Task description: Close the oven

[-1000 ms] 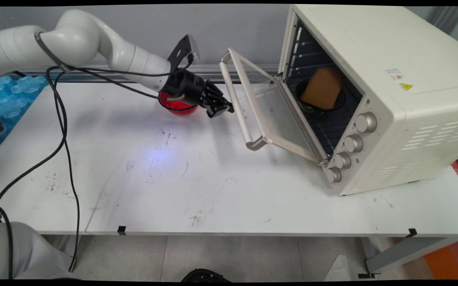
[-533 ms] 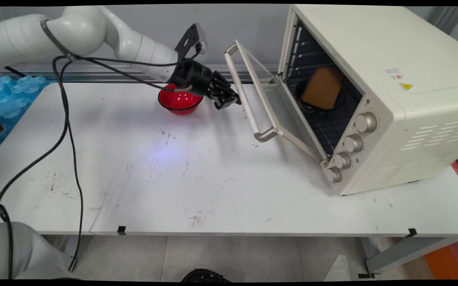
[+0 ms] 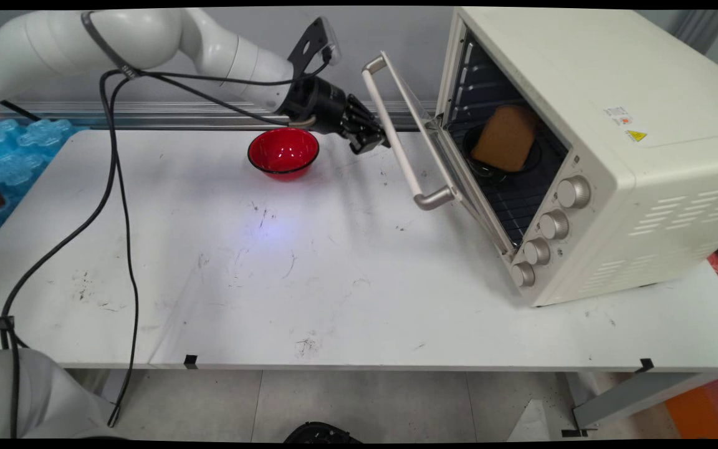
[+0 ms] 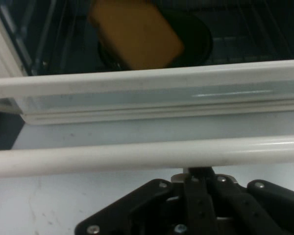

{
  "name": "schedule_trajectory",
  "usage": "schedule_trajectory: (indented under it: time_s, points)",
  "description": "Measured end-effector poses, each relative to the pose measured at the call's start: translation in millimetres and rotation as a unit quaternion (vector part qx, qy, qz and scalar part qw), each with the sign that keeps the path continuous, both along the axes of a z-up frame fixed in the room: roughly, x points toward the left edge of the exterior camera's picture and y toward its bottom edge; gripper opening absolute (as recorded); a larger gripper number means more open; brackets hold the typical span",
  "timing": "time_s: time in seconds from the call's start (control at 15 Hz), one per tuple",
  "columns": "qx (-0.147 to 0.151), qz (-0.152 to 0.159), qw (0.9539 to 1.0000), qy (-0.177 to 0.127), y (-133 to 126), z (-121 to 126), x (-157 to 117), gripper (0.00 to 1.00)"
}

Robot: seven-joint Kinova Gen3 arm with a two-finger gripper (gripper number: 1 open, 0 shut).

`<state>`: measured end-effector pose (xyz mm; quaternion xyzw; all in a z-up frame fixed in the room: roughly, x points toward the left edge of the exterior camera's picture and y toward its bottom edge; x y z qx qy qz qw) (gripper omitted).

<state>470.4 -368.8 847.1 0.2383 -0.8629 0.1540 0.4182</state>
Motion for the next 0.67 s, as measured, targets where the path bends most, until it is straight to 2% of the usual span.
schedule_trajectory:
  time_s: [0.67]
  points:
    - [-0.014, 0.004, 0.9999, -0.003, -25.7, 14.7, -6.0, 0.00]
